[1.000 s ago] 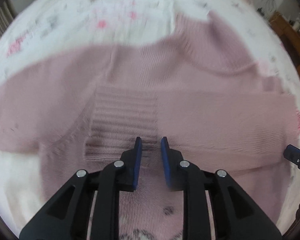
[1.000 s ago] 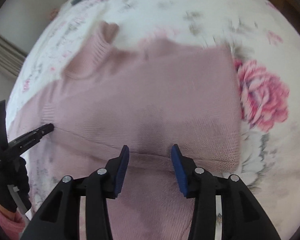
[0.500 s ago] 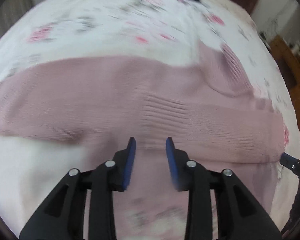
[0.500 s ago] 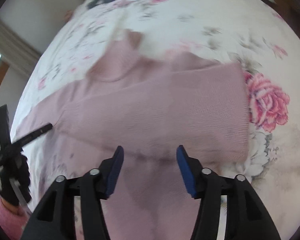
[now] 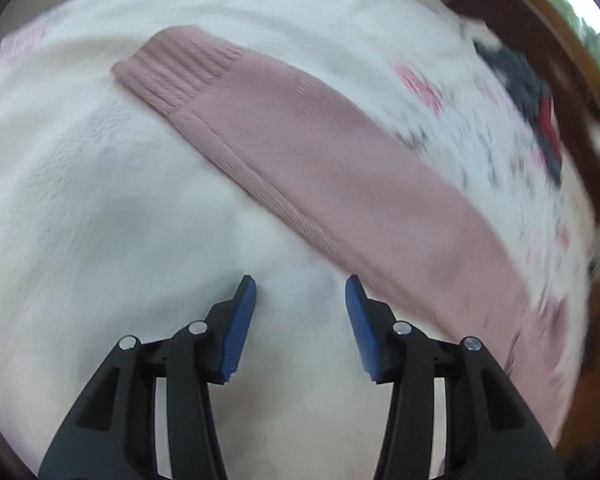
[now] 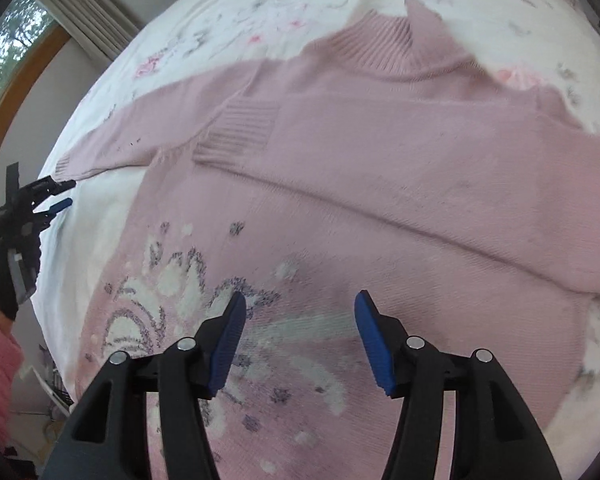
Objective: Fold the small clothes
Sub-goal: 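Move the left gripper to the other sleeve cuff and grasp it, then carry the sleeve across the sweater front and open the left gripper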
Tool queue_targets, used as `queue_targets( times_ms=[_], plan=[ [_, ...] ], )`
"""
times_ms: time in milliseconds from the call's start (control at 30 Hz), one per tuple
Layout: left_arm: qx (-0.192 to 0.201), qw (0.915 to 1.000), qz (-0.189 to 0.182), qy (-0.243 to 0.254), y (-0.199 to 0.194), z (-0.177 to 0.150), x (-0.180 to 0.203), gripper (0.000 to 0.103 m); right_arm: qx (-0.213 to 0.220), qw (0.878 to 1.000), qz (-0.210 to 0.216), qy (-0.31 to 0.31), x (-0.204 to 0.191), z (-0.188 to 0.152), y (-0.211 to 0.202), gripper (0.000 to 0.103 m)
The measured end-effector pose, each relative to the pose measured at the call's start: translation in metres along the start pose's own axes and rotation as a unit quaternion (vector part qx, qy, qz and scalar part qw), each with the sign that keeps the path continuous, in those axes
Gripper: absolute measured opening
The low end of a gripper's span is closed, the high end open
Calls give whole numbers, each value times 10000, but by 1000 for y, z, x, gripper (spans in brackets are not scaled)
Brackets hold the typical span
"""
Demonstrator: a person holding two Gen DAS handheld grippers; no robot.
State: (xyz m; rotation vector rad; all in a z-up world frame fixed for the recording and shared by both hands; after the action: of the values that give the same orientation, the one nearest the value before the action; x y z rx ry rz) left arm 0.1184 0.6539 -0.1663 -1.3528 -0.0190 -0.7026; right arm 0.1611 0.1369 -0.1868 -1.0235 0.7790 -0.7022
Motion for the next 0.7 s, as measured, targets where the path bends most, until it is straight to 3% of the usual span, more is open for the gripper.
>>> queue_targets(
  times_ms=[100, 367, 500, 700],
  plan=[
    [21, 9985, -412, -351, 5, 19, 1, 45, -92, 9999, -87, 76, 5, -2, 7, 57],
    [234, 9952, -537, -780, 20, 44, 2, 41, -189, 9995, -214, 164, 15, -6, 19, 57],
    [326, 9958, -457, -721, 17, 57, -8, 15, -205, 9993, -301, 89, 15, -8, 23, 57],
    [648, 9958, -500, -408, -5, 61, 11, 9, -180, 9994, -280, 129, 15, -8, 22, 57]
  ],
)
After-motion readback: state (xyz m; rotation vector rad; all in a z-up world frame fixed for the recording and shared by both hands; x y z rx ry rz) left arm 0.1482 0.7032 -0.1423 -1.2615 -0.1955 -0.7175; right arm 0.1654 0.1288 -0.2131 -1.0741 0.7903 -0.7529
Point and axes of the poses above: each gripper's, at about its wrist camera, not at the fingertips, and y roughly the way its jaws point, x to its right, z to its top, the point moved 7 cm from there along y, roughly the way its jaws point, and after that the axes turned 12 degrees about -y, right-handed, at the moved point
